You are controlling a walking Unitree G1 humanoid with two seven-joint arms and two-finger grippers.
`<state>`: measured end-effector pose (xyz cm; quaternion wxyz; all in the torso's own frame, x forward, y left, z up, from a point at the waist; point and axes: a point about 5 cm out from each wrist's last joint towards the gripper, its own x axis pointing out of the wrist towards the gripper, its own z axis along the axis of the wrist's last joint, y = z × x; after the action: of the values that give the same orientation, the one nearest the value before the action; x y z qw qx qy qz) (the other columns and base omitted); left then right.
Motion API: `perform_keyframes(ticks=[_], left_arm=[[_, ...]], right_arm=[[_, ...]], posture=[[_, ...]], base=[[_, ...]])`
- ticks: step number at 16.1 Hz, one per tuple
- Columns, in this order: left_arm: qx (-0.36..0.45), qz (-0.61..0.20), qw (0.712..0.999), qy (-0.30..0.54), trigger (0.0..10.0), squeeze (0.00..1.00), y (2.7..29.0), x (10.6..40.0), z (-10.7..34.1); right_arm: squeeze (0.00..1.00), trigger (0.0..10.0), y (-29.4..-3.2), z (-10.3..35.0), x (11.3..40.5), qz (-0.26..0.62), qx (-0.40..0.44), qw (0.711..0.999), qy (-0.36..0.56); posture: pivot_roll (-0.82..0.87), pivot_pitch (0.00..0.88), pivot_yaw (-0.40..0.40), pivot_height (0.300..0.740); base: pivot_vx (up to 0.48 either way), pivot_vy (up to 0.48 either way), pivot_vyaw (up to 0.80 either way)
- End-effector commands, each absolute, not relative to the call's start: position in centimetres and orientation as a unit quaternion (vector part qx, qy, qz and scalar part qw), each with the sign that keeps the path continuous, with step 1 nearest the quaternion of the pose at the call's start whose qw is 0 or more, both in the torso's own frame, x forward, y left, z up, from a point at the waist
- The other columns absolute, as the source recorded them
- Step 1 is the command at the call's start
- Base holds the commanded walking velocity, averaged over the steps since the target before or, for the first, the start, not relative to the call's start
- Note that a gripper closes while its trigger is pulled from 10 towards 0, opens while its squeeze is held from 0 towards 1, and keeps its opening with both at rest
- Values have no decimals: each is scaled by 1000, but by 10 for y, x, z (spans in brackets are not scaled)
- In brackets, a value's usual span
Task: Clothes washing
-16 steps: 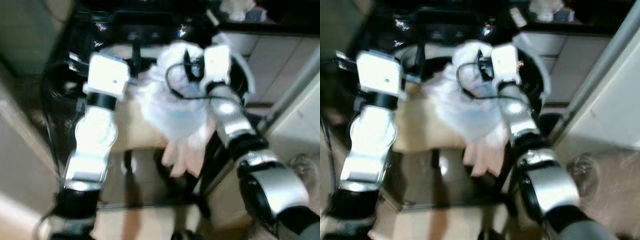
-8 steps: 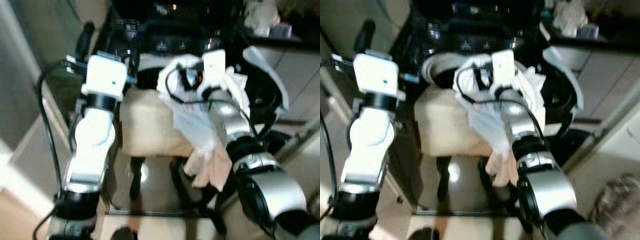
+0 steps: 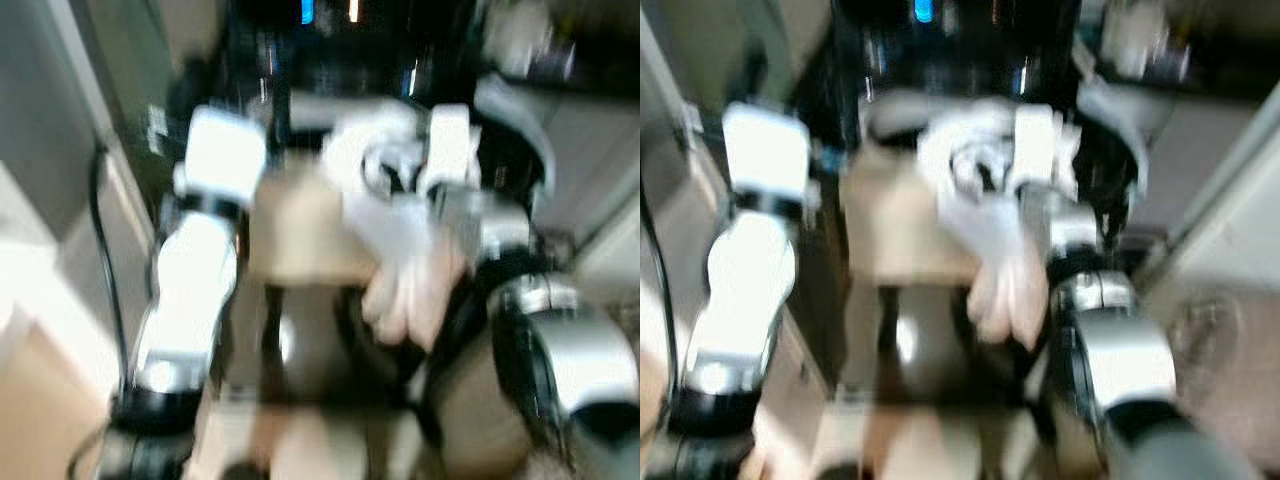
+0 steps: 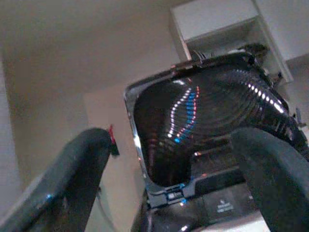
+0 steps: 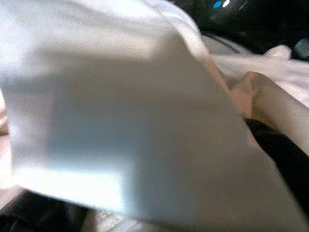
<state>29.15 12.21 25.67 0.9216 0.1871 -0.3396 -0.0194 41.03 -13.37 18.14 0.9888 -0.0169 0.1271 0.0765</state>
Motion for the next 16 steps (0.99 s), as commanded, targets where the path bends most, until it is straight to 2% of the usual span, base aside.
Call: perform_keyframes(ticks=[1, 5, 7, 10, 13, 14, 15, 16], left_arm=[[184, -29, 921, -342, 10000, 0, 118, 292, 259], [184, -37, 922, -339, 10000, 0, 115, 294, 260], [187, -38, 921, -339, 10000, 0, 114, 293, 259], [197, -33, 920, -338, 10000, 0, 115, 292, 259], [199, -30, 920, -337, 10000, 0, 116, 291, 258], [200, -31, 920, -337, 10000, 0, 115, 292, 258], [201, -31, 919, -337, 10000, 0, 115, 292, 258], [202, -30, 920, -336, 10000, 0, 115, 292, 257]], right_arm=[[0, 10000, -141, 180, 412, 58, -46, 989, 131], [0, 10000, -138, 169, 410, 42, -154, 976, 146], [0, 0, -136, 162, 409, 41, -227, 962, 144], [0, 0, -130, 173, 412, 41, -317, 943, 92], [0, 0, -133, 182, 414, 21, -412, 910, 45], [0, 0, -135, 185, 414, 14, -405, 914, 40], [0, 0, -136, 195, 417, -3, -352, 936, 23], [0, 0, -139, 218, 421, -40, -266, 963, -26]], posture=[[101, 0, -47, 740], [108, 0, -42, 740], [120, 0, -48, 740], [137, 0, -60, 740], [140, 0, -64, 740], [141, 0, -63, 740], [140, 0, -61, 740], [139, 0, -60, 740]], base=[[0, 0, 0], [0, 0, 0], [0, 0, 0], [0, 0, 0], [0, 0, 0], [0, 0, 0], [0, 0, 0], [0, 0, 0]])
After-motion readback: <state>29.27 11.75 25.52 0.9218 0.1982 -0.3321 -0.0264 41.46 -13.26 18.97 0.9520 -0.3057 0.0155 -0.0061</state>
